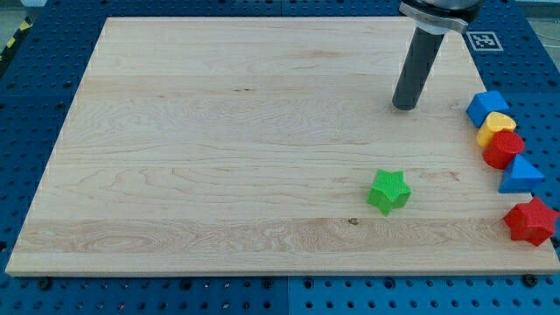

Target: Place the arm to the right of the green star

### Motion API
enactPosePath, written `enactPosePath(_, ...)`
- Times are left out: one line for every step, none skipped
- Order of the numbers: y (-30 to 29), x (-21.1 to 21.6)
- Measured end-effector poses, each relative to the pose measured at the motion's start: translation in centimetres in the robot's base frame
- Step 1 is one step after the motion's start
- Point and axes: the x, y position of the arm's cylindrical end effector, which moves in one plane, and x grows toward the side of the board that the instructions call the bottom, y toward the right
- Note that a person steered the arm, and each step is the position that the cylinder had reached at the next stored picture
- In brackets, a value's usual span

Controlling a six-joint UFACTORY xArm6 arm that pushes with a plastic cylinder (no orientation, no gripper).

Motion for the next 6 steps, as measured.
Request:
enactPosePath(0.0,1.2)
enactPosePath(0.0,4.1)
enactPosePath(0.0,4.5)
enactPosePath(0.0,7.3)
enactPosePath(0.0,10.4)
enactPosePath(0.0,13.9)
